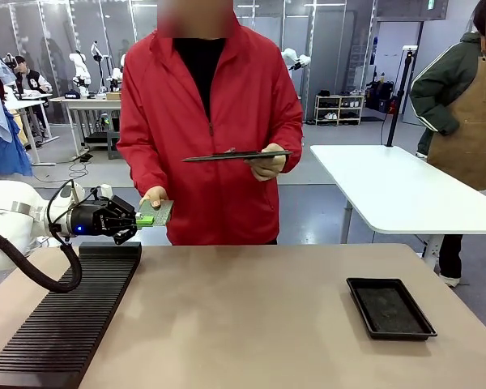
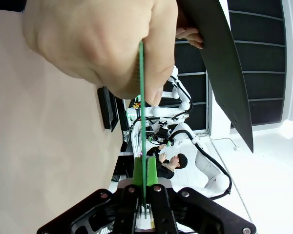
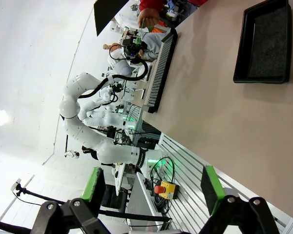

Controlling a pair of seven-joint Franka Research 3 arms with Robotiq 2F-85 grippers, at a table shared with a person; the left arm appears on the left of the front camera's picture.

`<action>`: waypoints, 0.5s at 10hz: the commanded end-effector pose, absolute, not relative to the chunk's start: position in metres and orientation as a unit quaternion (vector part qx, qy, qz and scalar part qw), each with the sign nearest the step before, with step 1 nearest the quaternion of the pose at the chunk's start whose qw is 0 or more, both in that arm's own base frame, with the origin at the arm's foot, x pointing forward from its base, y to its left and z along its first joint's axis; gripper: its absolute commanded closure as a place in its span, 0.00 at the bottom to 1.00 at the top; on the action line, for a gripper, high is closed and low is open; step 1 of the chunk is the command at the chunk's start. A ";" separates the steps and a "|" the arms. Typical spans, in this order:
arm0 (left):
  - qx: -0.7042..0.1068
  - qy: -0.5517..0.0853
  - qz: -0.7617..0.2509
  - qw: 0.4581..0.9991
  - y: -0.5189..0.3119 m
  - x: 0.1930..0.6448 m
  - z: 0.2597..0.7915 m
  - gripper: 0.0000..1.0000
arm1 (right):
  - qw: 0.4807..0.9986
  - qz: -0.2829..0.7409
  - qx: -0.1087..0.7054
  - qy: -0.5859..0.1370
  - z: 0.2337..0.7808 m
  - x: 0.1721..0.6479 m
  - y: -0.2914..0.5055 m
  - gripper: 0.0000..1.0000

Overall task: Inspect the PCB.
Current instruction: Release the Blank PCB you were holding.

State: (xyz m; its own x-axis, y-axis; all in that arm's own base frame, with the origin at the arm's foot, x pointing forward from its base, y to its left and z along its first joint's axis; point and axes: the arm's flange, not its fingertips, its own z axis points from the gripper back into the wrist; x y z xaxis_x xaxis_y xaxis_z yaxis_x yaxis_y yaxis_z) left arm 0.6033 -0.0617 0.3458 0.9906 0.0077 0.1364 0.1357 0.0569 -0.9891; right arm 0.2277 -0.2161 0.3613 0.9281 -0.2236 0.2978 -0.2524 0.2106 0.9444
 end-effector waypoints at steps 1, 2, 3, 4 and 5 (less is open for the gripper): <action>-0.685 -0.051 -0.044 0.726 -0.062 0.602 0.345 0.97 | 0.751 0.011 0.631 -0.193 0.362 0.227 -0.216 0.00; -0.685 -0.052 -0.044 0.725 -0.062 0.603 0.346 0.97 | 0.751 0.011 0.631 -0.193 0.362 0.227 -0.216 0.00; -0.691 -0.051 -0.052 0.719 -0.061 0.602 0.346 0.64 | 0.751 0.011 0.631 -0.193 0.362 0.227 -0.216 0.00; -0.691 -0.052 -0.050 0.719 -0.061 0.601 0.346 0.68 | 0.751 0.011 0.631 -0.193 0.362 0.227 -0.216 0.00; -0.690 -0.048 -0.050 0.720 -0.062 0.601 0.345 0.36 | 0.751 0.011 0.631 -0.193 0.362 0.227 -0.216 0.00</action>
